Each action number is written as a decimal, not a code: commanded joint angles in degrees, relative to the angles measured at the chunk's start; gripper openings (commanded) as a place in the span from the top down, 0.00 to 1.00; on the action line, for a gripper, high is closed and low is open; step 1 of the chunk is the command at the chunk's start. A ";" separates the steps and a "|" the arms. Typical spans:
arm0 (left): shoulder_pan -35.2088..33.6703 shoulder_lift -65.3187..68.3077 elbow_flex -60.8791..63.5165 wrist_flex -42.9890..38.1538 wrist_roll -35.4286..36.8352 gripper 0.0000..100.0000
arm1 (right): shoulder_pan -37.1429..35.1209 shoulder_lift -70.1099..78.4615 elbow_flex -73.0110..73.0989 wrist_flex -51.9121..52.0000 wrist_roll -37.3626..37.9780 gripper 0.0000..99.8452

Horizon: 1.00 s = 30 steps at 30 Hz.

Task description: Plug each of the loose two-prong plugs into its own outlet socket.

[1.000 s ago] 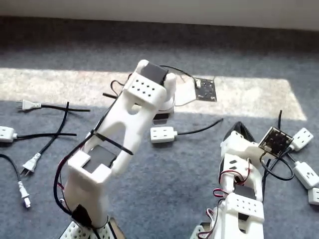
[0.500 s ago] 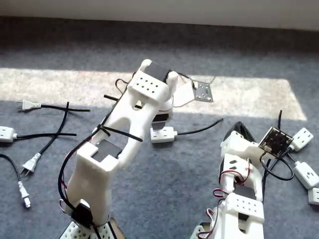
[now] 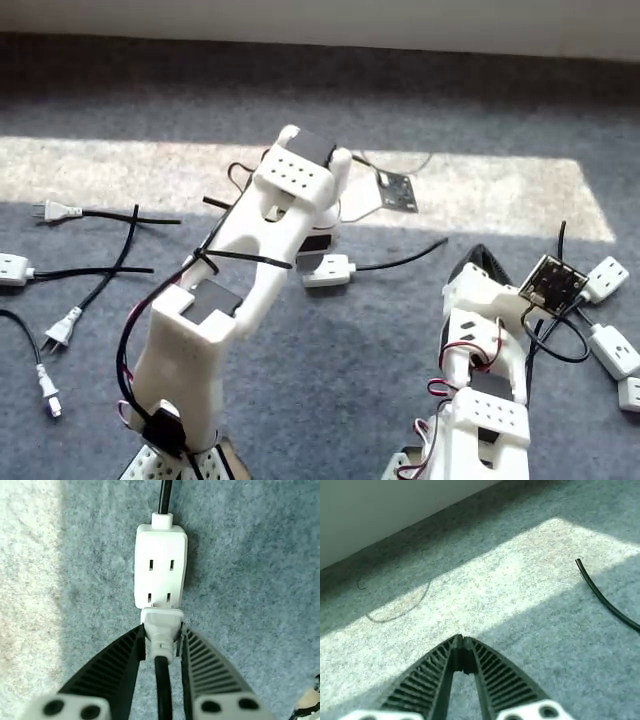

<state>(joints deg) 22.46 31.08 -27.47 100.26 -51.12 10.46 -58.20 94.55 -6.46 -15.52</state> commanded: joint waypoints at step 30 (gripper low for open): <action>8.04 -1.01 10.24 -15.91 12.84 0.99 | 0.31 0.04 -0.04 -0.48 -0.18 0.99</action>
<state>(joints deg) 25.80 30.02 -17.01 89.63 -41.80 10.46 -58.20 94.55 -6.46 -15.52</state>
